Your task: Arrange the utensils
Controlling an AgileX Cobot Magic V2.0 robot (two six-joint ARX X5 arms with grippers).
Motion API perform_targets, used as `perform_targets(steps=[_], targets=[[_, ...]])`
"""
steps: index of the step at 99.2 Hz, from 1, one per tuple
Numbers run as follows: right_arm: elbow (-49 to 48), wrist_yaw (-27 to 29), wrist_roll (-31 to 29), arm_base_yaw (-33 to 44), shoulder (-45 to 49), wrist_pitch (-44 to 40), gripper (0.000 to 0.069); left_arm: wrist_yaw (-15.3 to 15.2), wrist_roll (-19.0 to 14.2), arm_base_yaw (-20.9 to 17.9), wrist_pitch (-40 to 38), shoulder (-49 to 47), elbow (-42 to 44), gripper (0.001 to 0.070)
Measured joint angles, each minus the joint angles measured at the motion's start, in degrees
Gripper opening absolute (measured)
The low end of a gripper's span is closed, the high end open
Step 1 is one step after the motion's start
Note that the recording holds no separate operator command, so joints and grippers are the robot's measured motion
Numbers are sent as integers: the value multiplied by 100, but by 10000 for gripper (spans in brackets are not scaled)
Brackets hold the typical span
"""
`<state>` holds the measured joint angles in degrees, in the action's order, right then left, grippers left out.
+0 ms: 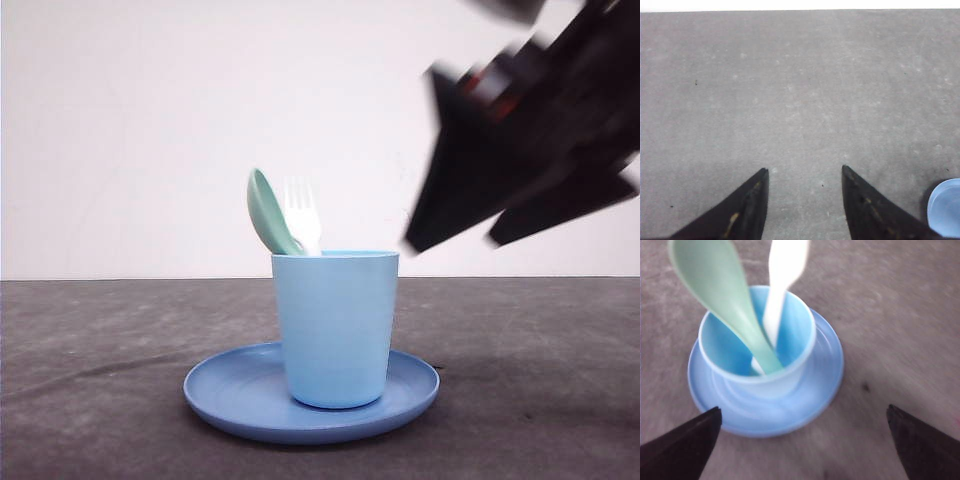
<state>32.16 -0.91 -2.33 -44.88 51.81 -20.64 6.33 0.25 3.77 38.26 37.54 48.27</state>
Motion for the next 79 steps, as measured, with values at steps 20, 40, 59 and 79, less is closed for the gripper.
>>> perform_targets(steps=[20, 40, 59, 79], targets=[[472, 1058, -111, 378, -1021, -933, 666, 0, 0, 0, -7, -2, 0, 274], [916, 1508, -243, 1040, -1582, -1235, 666, 0, 0, 0, -11, 0, 0, 273], [1141, 1078, -413, 1910, -1593, -1886, 666, 0, 0, 0, 46, -2, 0, 273], [1141, 44, -610, 2837, -1464, -2413, 666, 0, 0, 0, 219, -2, 0, 273]])
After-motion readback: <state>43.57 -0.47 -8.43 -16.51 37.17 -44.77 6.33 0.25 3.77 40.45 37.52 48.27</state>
